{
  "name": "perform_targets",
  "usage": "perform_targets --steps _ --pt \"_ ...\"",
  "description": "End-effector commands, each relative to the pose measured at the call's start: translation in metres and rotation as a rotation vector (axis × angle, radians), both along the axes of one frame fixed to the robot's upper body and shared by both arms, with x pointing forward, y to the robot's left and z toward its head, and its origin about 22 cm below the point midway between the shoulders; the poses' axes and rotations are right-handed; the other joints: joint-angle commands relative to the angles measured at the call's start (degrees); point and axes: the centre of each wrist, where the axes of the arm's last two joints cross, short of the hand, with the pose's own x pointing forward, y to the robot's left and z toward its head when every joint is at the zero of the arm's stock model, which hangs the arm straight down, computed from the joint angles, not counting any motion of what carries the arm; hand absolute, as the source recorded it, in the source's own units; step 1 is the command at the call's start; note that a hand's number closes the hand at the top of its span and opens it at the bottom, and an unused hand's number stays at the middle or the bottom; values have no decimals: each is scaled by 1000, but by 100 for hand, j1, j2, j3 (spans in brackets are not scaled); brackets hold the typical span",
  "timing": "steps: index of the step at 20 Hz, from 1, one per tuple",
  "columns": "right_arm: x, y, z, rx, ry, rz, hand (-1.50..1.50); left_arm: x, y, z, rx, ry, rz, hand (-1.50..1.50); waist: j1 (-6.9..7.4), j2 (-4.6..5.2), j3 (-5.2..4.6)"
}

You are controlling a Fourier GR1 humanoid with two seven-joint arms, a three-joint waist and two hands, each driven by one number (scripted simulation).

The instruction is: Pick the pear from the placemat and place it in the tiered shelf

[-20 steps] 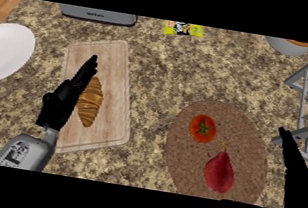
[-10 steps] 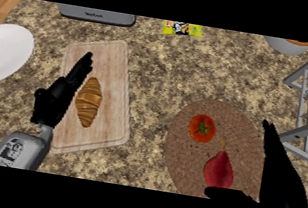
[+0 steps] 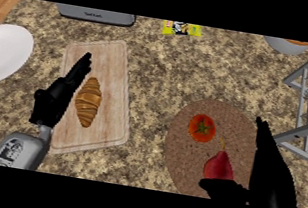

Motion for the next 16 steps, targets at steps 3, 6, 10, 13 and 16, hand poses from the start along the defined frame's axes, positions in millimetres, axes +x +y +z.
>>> perform_targets --steps 3,6,10,13,16 --pt "7 8 -8 -27 118 -107 -150 -10 -14 -18 -16 5 -7 0 2 -1 2" --pt "6 3 -17 -29 161 -101 -150 -16 3 -8 -9 -7 -5 0 13 -8 3" --pt "13 10 -19 -34 167 -107 -150 -14 -8 10 -8 -8 6 0 24 -10 5" --pt "11 16 -23 -34 173 -118 -150 -4 -25 -4 3 -15 -11 0 -15 -3 3" --pt "28 10 -44 -50 170 -115 -150 -1 -4 9 -14 14 -7 0 13 0 5"
